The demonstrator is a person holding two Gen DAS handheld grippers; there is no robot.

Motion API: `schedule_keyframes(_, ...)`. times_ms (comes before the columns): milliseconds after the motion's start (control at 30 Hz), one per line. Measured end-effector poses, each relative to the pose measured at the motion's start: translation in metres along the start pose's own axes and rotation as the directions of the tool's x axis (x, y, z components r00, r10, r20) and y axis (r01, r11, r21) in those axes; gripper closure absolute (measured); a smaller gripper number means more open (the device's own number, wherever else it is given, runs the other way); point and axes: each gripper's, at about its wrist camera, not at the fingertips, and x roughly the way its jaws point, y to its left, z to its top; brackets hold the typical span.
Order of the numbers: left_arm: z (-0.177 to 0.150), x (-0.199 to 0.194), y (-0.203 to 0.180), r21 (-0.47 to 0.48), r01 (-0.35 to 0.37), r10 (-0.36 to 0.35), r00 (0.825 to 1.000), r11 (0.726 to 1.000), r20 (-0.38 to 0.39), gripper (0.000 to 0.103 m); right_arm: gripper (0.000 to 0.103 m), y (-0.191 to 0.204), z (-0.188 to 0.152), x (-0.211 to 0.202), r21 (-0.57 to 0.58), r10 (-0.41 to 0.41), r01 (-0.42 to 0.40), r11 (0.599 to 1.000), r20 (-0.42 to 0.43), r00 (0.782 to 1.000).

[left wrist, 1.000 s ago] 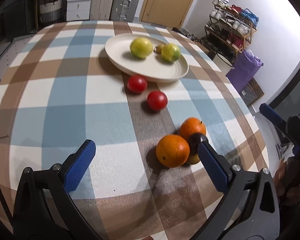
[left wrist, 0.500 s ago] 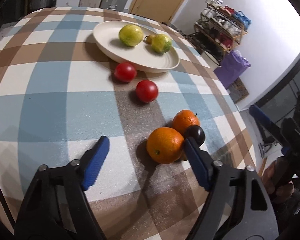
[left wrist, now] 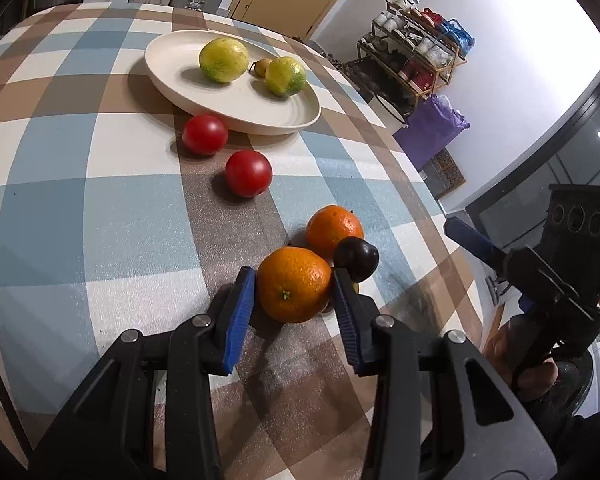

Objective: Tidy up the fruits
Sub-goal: 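Close the left tool on the large orange while the right tool grasps the small orange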

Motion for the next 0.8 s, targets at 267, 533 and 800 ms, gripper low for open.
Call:
schedule_keyframes(267, -0.008, -0.014, 0.01, -0.018, -0.032, 0.032, 0.999, 0.999, 0.019, 0.067, 0.001, -0.008, 0.001, 0.004, 0.036, 0.009, -0.008, 0.999, -0.013, 1.0)
schedule_keyframes(533, -0.016, -0.038, 0.02, -0.043, -0.049, 0.051, 0.997, 0.998, 0.061, 0.067, 0.001, -0.011, 0.0, 0.014, 0.061, 0.017, -0.014, 0.998, -0.038, 0.999)
schedule_keyframes(800, -0.018, -0.059, 0.028, -0.074, -0.052, 0.06, 0.993, 0.996, 0.101, 0.067, 0.001, 0.001, -0.003, 0.033, 0.033, 0.014, -0.011, 0.999, -0.084, 0.996)
